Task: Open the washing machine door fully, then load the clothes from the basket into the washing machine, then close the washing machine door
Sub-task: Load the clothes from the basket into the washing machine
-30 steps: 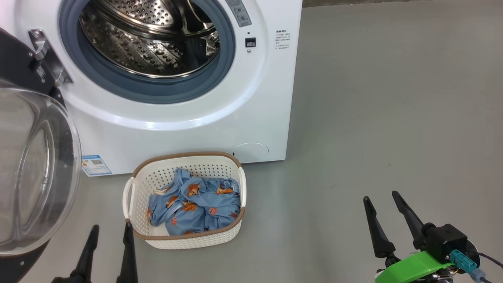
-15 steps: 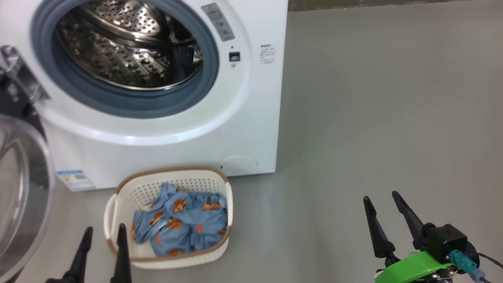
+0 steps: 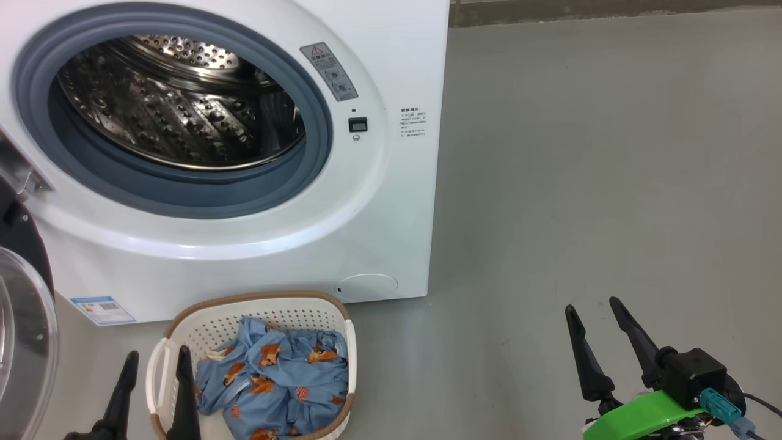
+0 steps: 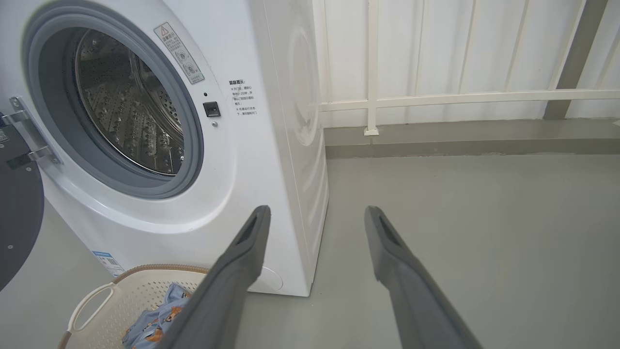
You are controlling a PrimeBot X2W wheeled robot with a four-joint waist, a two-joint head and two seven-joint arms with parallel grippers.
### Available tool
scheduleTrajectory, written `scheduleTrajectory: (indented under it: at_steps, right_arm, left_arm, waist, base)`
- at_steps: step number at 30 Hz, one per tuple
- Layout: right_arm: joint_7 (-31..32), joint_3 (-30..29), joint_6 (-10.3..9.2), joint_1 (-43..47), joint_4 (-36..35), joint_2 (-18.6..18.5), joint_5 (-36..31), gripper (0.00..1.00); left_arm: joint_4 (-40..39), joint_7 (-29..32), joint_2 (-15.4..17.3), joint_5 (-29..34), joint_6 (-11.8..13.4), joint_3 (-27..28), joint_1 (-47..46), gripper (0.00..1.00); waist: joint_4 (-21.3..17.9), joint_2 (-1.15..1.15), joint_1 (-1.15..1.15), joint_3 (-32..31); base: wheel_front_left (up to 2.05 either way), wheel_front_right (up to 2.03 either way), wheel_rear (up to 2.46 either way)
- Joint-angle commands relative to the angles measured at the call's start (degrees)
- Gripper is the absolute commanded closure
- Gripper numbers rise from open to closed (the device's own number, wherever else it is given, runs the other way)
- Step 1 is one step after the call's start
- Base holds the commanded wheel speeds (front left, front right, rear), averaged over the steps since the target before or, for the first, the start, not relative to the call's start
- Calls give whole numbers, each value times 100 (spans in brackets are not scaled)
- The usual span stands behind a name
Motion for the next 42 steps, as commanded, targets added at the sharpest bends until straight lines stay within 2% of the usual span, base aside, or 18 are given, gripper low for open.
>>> scheduleTrajectory:
  at_steps: [1,26,42]
  right_arm:
    - [-51,151,35,-94,-126,-5,-13,0]
    - [-51,167,35,-110,-93,-25,-6,0]
    - [-51,159,35,-260,-167,-41,8,0]
  left_arm:
    - [-111,-29,73,6,13,201,-165,0]
    - [-2,-29,73,-91,24,92,-104,0]
    - [27,-29,73,-153,71,76,-266,0]
  waist:
    - [-1,0,0,2]
    - [10,0,0,67]
    - [-23,0,0,566]
  base:
    - [12,-12,0]
    - [0,0,0]
    - [0,0,0]
